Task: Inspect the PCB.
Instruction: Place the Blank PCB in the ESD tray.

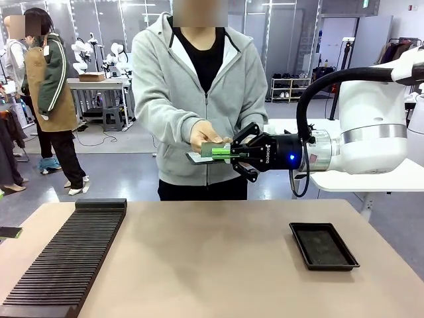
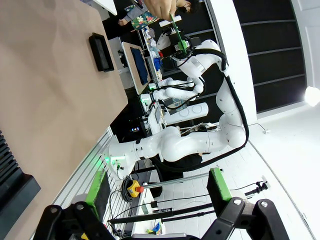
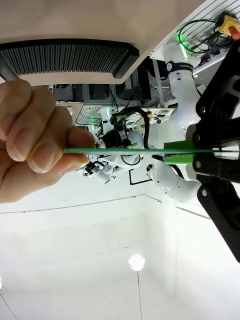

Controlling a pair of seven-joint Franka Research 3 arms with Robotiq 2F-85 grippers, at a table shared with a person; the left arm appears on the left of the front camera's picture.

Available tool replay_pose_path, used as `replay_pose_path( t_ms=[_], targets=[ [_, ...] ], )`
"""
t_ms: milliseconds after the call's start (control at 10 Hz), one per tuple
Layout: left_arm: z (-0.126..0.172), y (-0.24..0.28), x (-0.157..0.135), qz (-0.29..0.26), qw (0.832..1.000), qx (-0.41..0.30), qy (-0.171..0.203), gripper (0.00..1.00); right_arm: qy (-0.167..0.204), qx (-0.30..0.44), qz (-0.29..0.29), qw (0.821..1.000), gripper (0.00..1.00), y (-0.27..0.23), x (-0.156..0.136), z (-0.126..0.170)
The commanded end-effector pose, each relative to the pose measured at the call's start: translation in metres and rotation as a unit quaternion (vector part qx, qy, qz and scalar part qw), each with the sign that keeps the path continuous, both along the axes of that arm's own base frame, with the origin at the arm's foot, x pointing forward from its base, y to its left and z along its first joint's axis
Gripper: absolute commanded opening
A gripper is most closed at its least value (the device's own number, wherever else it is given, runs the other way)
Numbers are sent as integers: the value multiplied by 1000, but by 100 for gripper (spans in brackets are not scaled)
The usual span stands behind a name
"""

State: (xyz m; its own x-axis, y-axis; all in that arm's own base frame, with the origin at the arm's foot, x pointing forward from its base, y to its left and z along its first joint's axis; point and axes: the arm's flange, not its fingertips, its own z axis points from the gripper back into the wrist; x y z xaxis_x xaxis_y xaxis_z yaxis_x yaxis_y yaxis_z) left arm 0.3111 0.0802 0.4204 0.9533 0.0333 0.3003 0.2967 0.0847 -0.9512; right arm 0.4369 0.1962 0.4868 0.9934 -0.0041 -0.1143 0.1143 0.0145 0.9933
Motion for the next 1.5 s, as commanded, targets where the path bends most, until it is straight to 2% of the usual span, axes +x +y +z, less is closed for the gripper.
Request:
replay_pose_path(
  t_ms=[0,400,1000,1400],
  targets=[
    [1,0,0,2,1000,4,0,100,3,0,-2,1000,0,3,0,2],
    [1,0,0,2,1000,4,0,100,-36,-14,14,999,2,-20,-17,19],
    [1,0,0,2,1000,4,0,100,-76,-123,9,989,2,-120,-39,65],
    [1,0,0,2,1000,4,0,100,-78,-220,-21,972,2,-187,-39,71]
  ],
)
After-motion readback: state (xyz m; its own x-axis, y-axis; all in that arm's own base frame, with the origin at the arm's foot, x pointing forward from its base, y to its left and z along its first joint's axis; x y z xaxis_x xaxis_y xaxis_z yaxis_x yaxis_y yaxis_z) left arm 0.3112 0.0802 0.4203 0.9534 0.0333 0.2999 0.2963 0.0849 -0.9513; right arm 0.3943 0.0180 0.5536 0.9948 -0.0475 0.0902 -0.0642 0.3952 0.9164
